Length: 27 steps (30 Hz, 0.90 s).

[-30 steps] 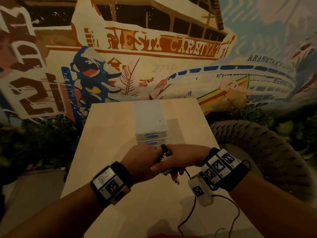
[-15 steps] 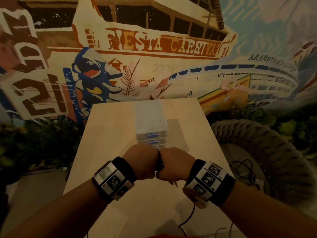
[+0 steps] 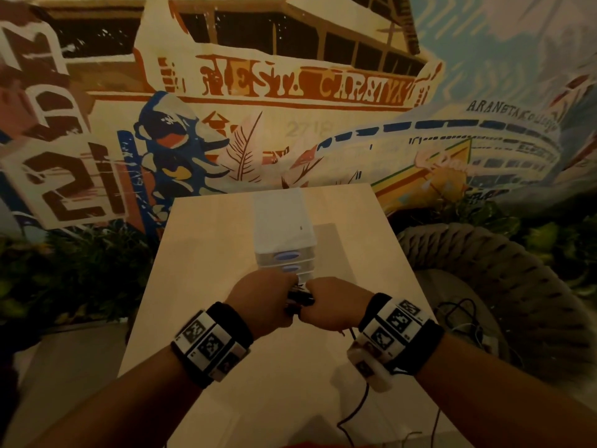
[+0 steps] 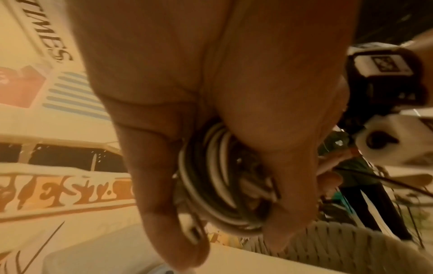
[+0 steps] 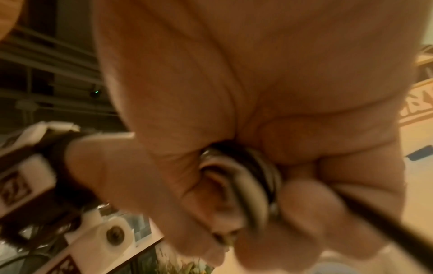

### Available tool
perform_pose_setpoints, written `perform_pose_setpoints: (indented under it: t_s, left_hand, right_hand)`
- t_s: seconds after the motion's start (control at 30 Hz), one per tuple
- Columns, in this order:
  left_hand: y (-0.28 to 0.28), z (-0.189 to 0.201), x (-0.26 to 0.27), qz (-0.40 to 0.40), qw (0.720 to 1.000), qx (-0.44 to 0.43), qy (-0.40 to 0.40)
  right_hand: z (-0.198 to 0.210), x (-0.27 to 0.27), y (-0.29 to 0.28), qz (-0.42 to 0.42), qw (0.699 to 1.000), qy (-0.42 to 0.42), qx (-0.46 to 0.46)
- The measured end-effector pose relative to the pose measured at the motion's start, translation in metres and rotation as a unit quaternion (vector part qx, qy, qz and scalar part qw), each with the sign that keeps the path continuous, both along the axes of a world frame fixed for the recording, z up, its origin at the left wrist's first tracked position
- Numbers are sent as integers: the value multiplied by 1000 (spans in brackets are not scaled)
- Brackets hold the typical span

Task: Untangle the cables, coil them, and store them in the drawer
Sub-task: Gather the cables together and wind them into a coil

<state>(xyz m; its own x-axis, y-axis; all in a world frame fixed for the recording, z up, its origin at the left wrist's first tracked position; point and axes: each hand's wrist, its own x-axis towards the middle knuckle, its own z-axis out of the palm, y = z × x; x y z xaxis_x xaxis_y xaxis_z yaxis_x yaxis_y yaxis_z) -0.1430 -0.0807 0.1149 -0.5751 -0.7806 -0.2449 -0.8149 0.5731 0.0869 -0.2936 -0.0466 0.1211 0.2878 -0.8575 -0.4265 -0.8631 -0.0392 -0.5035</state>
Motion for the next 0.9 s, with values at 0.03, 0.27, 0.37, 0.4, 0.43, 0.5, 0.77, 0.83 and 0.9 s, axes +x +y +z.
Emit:
perform_pose_setpoints:
  t_s: [0.03,0.27,0.37,0.4,0.43,0.5,0.77,0.83,0.9]
  left_hand:
    - [0,1,-1,-8,1000,1,-13]
    - [6,6,-11,-61,994,-11,-92]
    - [3,2,-7,-74,995,-16,-63]
    - [1,0,-4,-74,997,-20,-32]
    - [-1,-3,0,-70,997,-17,5]
    - [-3,-4,7,-64,994,10,91]
    - [-4,-18,42,69,823,306,473]
    - [0,-26,41,52,791,353,497]
    - [6,-27,34,28,776,380,502]
  right_hand:
    - [-2,-2,-2,-1,1000,3,15]
    - [-2,12,-13,22,988,77,129]
    - [-11,9,-8,32,995,52,78]
    - [-13,5,-6,33,997,39,61]
    - [-14,0,-4,32,998,30,51]
    - [-16,-9,-1,13,998,-7,55]
    - [-8,-39,4,-57,986,-141,67]
    - [0,-37,5,-69,977,-183,80]
    - [7,-33,9,-57,967,-232,92]
